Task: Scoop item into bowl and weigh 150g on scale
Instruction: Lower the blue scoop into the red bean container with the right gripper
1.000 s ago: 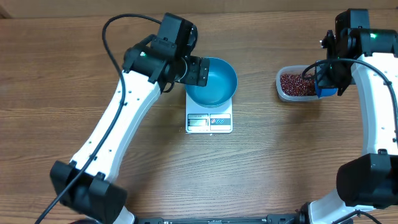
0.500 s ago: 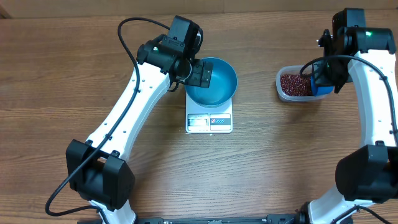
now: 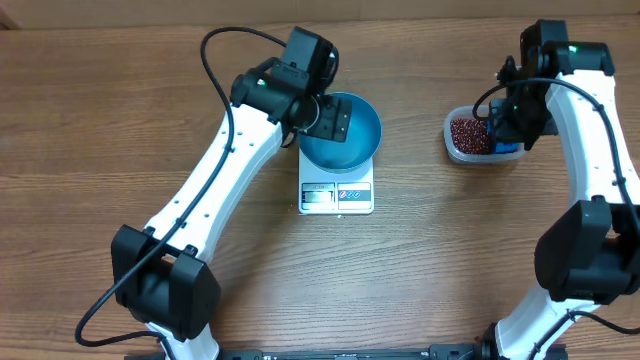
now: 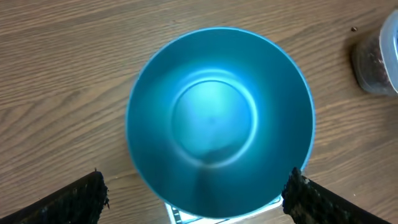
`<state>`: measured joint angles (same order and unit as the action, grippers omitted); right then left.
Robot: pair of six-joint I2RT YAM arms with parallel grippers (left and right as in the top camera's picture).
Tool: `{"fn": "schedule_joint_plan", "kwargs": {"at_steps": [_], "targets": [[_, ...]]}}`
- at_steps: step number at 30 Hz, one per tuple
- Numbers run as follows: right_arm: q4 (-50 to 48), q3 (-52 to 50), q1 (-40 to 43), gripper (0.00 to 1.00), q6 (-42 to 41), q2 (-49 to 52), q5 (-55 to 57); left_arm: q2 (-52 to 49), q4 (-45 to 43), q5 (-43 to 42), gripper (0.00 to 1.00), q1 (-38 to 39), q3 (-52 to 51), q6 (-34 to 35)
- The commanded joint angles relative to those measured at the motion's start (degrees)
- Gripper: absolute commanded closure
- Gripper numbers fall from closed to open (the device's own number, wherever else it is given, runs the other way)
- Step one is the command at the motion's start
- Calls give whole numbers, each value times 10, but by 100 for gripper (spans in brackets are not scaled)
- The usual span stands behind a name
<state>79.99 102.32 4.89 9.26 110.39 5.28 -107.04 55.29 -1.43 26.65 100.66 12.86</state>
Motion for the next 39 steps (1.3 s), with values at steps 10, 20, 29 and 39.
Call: {"fn": "schedule_joint_plan", "kwargs": {"at_steps": [10,20,29,39], "targets": [[39,82,1,24,-29,-23,-9,-7,1,4,2,4,7,-13],[48,45,1,26,-104,-208,-20,-7,2,6,1,3,7,-22],[-203,-289,1,15,-107,-324,-19,-7,-2,6,0,3,7,-22],[-370,-391,1,56,-89,-283,-28,-9,-4,6,0,3,7,-22]]}}
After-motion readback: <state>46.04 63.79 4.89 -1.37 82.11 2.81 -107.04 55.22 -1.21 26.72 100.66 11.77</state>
